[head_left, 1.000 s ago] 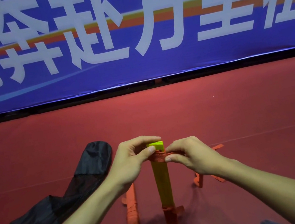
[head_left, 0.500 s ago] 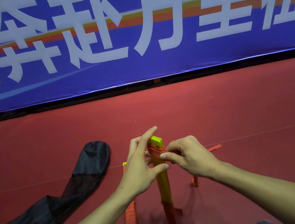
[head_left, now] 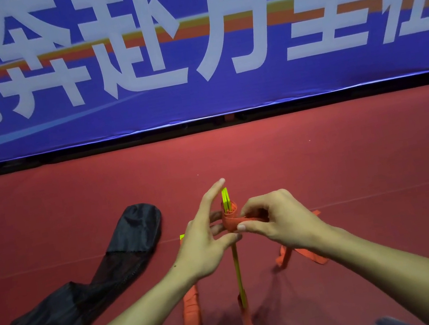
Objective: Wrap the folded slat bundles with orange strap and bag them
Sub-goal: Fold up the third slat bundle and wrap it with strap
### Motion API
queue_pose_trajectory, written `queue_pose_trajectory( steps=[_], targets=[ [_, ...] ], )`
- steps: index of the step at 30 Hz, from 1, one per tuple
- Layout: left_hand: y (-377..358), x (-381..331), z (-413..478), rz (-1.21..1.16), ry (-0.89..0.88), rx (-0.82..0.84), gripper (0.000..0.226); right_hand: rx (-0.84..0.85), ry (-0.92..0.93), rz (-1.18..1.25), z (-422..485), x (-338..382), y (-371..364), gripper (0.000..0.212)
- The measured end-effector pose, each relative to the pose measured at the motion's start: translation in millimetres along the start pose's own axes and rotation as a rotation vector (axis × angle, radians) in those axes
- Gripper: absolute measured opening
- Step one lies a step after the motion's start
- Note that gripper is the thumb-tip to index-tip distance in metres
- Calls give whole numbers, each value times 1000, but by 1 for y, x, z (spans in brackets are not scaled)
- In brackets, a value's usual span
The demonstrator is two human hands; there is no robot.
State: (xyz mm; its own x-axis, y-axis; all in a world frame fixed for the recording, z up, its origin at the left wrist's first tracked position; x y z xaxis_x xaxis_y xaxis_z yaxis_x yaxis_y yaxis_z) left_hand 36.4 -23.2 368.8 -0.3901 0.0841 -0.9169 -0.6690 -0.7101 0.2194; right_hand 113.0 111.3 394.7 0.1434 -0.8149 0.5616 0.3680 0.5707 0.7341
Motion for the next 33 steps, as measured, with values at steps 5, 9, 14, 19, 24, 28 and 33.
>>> queue_pose_trajectory(
  steps=[5,9,14,19,24,28,33],
  targets=[
    [-5,-4,-2,-100,66,83,87,-5,18,7,-3,4,8,11],
    [-9,-4,-6,-134,106,134,85,-11,32,22,-6,9,7,13],
    [-9,-5,-10,-283,202,162,49,-35,7,56,-8,13,6,14],
    [-6,-13,-11,-272,206,143,37,-37,-22,116,-8,19,7,11],
    [-9,-20,-13,-238,181,144,53,-56,-16,110,-8,28,8,12],
    [-2,-22,-11,-304,203,147,43,-27,-26,134,-6,34,11,7],
    [5,-20,-13,-321,204,116,42,5,-72,200,-5,32,12,25]
  ],
)
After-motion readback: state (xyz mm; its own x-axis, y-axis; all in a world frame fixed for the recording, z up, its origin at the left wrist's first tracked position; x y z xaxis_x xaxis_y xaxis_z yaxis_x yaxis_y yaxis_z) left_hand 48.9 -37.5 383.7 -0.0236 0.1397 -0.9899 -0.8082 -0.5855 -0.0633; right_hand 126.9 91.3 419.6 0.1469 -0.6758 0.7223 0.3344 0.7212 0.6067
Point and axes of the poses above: each hand's wrist, its own z-axis towards the middle knuckle, its own y-axis out of the back of the hand, x = y × z, the point moved 5 cm from there along z, towards the middle knuckle, and after that the axes turned 3 degrees about -z, right-handed, at the moved point
